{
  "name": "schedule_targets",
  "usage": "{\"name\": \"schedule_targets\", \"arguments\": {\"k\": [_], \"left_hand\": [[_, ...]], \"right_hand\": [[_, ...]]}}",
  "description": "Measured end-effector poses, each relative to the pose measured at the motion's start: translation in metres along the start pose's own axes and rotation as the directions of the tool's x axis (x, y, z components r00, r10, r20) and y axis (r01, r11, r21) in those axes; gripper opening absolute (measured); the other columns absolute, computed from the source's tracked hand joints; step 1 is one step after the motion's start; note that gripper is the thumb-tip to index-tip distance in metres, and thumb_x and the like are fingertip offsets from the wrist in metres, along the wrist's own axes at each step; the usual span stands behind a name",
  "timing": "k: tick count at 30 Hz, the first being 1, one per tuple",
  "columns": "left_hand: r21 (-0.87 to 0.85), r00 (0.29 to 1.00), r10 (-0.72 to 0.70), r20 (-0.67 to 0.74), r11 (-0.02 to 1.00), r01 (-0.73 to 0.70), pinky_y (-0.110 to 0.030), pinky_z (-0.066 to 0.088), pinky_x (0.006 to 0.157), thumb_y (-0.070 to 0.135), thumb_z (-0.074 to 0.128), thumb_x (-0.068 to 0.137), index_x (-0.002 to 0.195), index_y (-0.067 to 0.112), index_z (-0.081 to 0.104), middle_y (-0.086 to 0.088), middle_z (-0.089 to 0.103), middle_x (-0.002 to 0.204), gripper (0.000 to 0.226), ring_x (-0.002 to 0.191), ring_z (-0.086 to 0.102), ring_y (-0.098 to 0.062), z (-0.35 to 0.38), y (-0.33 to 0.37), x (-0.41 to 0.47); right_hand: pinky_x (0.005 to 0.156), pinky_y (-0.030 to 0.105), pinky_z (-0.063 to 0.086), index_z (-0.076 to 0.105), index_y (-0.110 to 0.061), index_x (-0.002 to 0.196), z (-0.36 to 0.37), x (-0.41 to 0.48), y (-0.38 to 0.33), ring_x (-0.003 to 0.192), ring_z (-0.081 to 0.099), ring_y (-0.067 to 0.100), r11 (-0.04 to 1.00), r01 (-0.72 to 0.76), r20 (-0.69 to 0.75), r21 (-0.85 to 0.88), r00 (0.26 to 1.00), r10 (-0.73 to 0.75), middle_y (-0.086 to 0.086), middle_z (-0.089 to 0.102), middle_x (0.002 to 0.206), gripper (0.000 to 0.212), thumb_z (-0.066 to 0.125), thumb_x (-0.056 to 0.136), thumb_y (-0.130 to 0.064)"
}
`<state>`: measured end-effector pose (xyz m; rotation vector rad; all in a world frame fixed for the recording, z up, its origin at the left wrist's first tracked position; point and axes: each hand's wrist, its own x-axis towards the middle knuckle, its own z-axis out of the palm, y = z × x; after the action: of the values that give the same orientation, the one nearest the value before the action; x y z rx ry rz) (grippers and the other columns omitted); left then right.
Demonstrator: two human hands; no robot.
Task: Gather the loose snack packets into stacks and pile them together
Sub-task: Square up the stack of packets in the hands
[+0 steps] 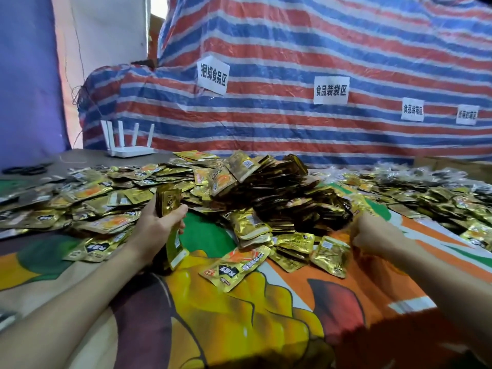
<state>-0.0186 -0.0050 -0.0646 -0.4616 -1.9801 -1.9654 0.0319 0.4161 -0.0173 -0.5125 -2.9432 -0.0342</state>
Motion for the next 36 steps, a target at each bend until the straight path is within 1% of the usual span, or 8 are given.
{"name": "schedule_targets", "arguments": {"k": [5, 13, 19, 23, 25, 28, 33, 36], "left_hand": [[-0.017, 1.000, 0.000, 0.005, 1.000, 0.000, -0.047, 0.051, 0.074, 0.037, 0.068, 0.078, 0.089, 0.010, 0.062, 0.000, 0.062, 0.067, 0.030, 0.066, 0.061, -0.020, -0.003, -0.002, 0.001], [-0.032, 1.000, -0.022, 0.002, 0.999, 0.022, -0.049, 0.050, 0.075, 0.033, 0.068, 0.078, 0.097, 0.004, 0.062, -0.004, 0.061, 0.069, 0.036, 0.069, 0.060, -0.025, -0.001, 0.006, -0.002], [-0.034, 0.999, -0.031, -0.025, 0.999, 0.030, -0.047, 0.050, 0.073, 0.031, 0.068, 0.076, 0.106, -0.003, 0.061, -0.009, 0.059, 0.072, 0.046, 0.069, 0.059, -0.026, 0.001, 0.011, -0.004], [-0.088, 0.998, -0.061, -0.035, 0.995, 0.057, -0.044, 0.051, 0.071, 0.018, 0.073, 0.082, 0.110, -0.008, 0.060, -0.013, 0.058, 0.075, 0.040, 0.069, 0.058, -0.027, 0.002, 0.011, -0.003], [-0.152, 0.993, -0.101, -0.060, 0.984, 0.091, -0.037, 0.052, 0.064, 0.006, 0.069, 0.088, 0.104, -0.013, 0.062, -0.011, 0.062, 0.073, 0.026, 0.067, 0.057, -0.026, 0.002, 0.014, -0.004], [-0.317, 0.956, -0.281, 0.080, 0.902, 0.292, -0.031, 0.050, 0.062, 0.023, 0.068, 0.080, 0.106, -0.002, 0.074, -0.007, 0.066, 0.074, 0.037, 0.068, 0.059, -0.023, -0.002, 0.021, -0.006], [-0.402, 0.867, -0.406, 0.289, 0.770, 0.495, -0.058, 0.044, 0.103, 0.024, 0.067, 0.078, 0.105, 0.003, 0.075, -0.016, 0.063, 0.093, 0.035, 0.088, 0.059, -0.036, -0.008, 0.027, -0.007], [-0.372, 0.873, -0.444, 0.204, 0.789, 0.489, -0.042, 0.059, 0.073, 0.019, 0.069, 0.070, 0.091, 0.001, 0.074, -0.014, 0.068, 0.078, 0.028, 0.067, 0.067, -0.029, -0.007, 0.030, -0.006]], "right_hand": [[0.068, 0.035, 0.058, 0.075, -0.018, 0.091, -0.007, 0.002, -0.002, 0.080, 0.065, 0.028, 0.998, -0.029, -0.070, 0.053, 0.997, 0.032, 0.005, 0.068, 0.081, 0.018, 0.064, 0.078, -0.012], [0.058, 0.032, 0.046, 0.059, -0.004, 0.069, -0.022, 0.001, 0.002, 0.059, 0.058, 0.026, 0.988, -0.111, -0.251, 0.111, 0.958, 0.136, 0.010, 0.060, 0.064, 0.012, 0.062, 0.079, -0.009], [0.062, 0.041, 0.056, 0.066, -0.002, 0.069, -0.051, -0.013, -0.051, 0.061, 0.061, 0.031, 0.963, 0.166, -0.417, 0.213, 0.907, -0.064, 0.013, 0.064, 0.067, 0.026, 0.056, 0.091, -0.012], [0.054, 0.018, 0.049, 0.076, -0.010, 0.078, -0.064, -0.034, -0.109, 0.064, 0.064, 0.009, 0.766, 0.471, -0.449, 0.438, 0.853, -0.267, -0.003, 0.069, 0.073, 0.020, 0.065, 0.094, -0.015], [0.052, 0.009, 0.044, 0.076, -0.014, 0.088, -0.064, -0.046, -0.143, 0.066, 0.064, 0.001, 0.617, 0.518, -0.402, 0.592, 0.854, -0.332, -0.006, 0.071, 0.079, 0.012, 0.067, 0.095, -0.019], [0.050, 0.010, 0.045, 0.074, -0.012, 0.093, -0.055, -0.057, -0.192, 0.058, 0.063, -0.004, 0.374, 0.467, -0.283, 0.801, 0.847, -0.451, 0.001, 0.073, 0.083, 0.008, 0.068, 0.095, -0.016], [0.055, 0.017, 0.051, 0.075, -0.012, 0.094, -0.031, -0.055, -0.254, 0.068, 0.064, 0.008, 0.303, 0.405, -0.232, 0.862, 0.849, -0.475, 0.004, 0.074, 0.090, 0.008, 0.069, 0.094, -0.017], [0.061, 0.021, 0.051, 0.078, -0.012, 0.096, -0.019, -0.048, -0.270, 0.069, 0.063, 0.005, 0.304, 0.408, -0.254, 0.861, 0.862, -0.438, 0.002, 0.076, 0.089, 0.010, 0.071, 0.092, -0.018]]}}
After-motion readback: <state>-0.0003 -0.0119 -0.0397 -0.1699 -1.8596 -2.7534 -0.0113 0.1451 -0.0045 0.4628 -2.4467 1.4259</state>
